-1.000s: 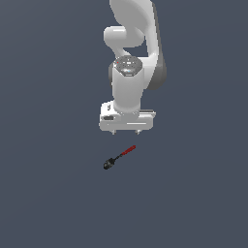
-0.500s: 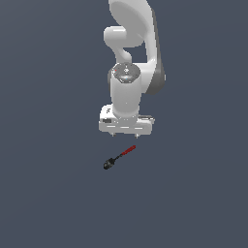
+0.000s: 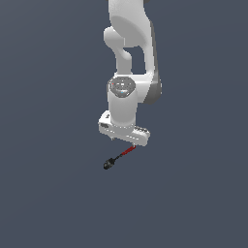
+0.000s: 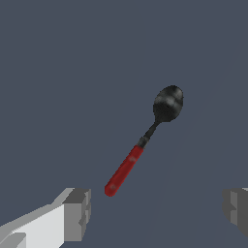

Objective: Pick up the object and move it to a goal position.

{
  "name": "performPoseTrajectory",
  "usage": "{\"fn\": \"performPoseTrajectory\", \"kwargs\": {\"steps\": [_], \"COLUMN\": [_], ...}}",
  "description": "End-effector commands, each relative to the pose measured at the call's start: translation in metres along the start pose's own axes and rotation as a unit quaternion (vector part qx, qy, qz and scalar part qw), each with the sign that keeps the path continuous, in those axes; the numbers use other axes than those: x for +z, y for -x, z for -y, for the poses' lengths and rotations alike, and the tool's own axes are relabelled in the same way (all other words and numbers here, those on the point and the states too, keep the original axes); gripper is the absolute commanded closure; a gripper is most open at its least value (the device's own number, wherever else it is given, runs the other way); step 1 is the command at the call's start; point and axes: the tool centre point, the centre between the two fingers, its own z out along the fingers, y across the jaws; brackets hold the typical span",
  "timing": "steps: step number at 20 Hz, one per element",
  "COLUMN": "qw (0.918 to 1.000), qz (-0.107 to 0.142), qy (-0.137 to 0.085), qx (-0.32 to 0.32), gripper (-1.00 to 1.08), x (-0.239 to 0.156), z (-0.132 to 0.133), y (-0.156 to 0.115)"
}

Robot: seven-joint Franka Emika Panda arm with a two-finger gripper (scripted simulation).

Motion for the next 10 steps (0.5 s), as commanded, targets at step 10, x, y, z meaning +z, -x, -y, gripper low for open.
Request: {"fn": "performPoseTrajectory", "kwargs": {"steps": [10], "qw": [0.9859], "qz": [0.0], "qy": [0.0], "qx": [0.167], "gripper": [-0.92], "x": [0.043], "z": [-0.008], "y": [-0.013]}}
